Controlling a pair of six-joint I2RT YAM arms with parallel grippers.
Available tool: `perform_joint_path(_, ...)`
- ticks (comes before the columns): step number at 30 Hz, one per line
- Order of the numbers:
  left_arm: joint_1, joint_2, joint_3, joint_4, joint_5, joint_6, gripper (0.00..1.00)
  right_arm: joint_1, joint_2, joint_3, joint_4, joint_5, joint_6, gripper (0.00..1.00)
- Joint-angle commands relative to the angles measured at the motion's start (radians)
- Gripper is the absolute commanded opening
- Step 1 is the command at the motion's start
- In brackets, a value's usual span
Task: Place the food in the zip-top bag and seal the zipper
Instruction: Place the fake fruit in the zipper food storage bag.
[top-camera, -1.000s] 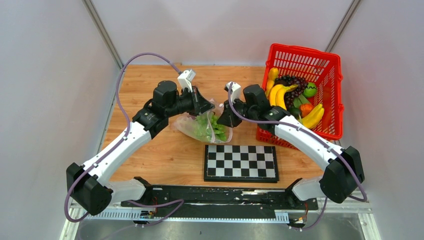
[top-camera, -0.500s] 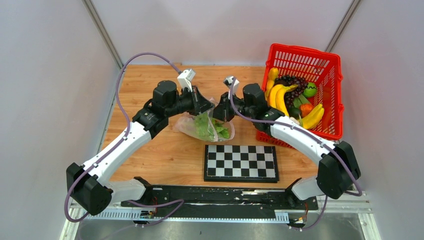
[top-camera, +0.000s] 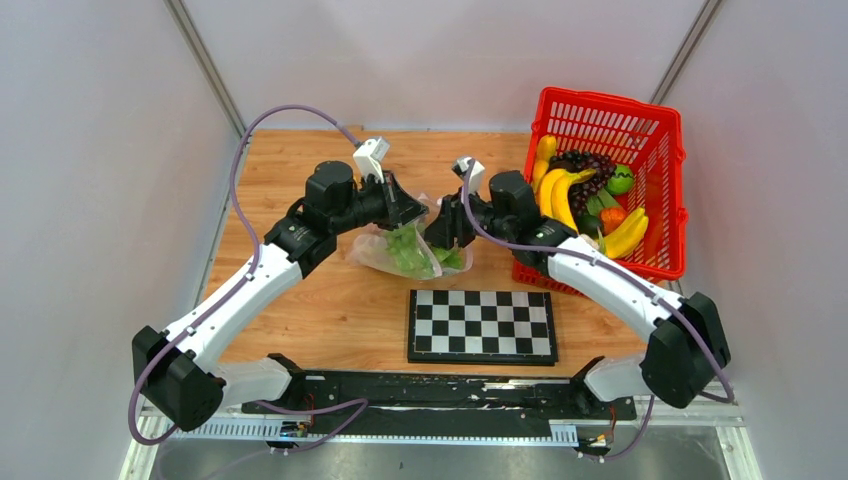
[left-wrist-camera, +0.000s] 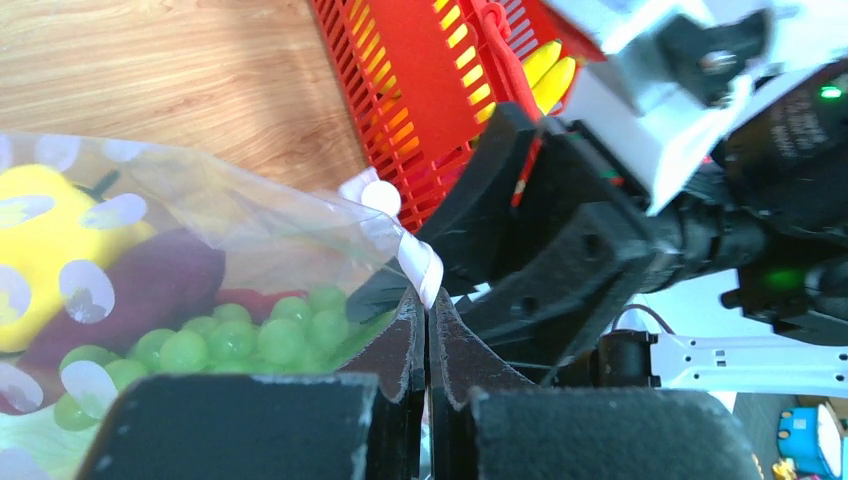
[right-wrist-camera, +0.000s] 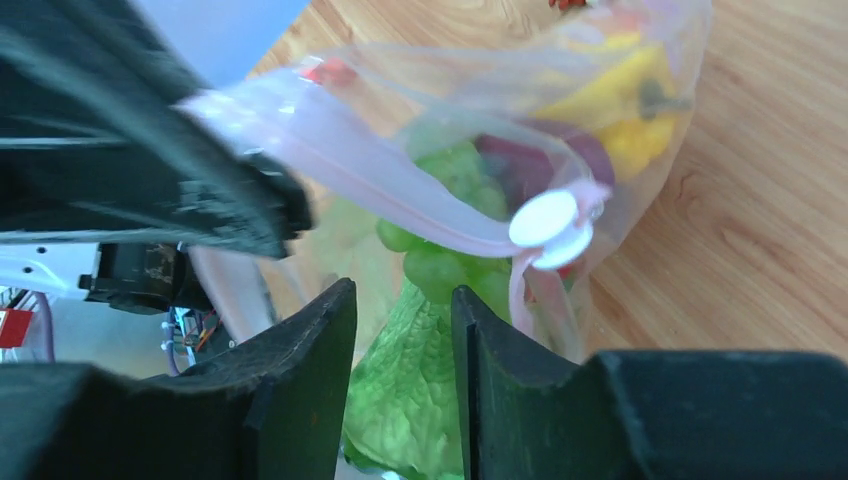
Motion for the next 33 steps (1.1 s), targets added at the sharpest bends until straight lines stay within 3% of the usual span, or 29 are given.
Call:
perform_joint_path(1, -0.004, -0.042, 0.012, 0.083, -0.002, -0.01, 0.0, -0.002, -0.086, 0.012, 0.015, 0.015, -0.013, 0.42)
perform_joint_path(10, -0.004, -0.049, 0.012, 0.074, -0.032, -0.003, 0.0, -0.002, -0.178, 0.005, -0.089, 0.151, -0.021, 0.44)
perform_joint_path(16, -0.004, -0.05, 0.007, 0.069, -0.057, 0.003, 0.0, -0.002, -0.319, -0.075, -0.031, 0.165, -0.02, 0.46)
perform_joint_path(23, -0.004, -0.052, 0.003, 0.069, -0.065, 0.006, 0.0, -0.002, -0.405, -0.1, -0.057, 0.412, -0.051, 0.48)
perform_joint_path(33, -0.003, -0.054, 0.009, 0.059, -0.096, 0.016, 0.0, -0.013, -0.466, -0.075, -0.143, 0.837, -0.139, 0.66)
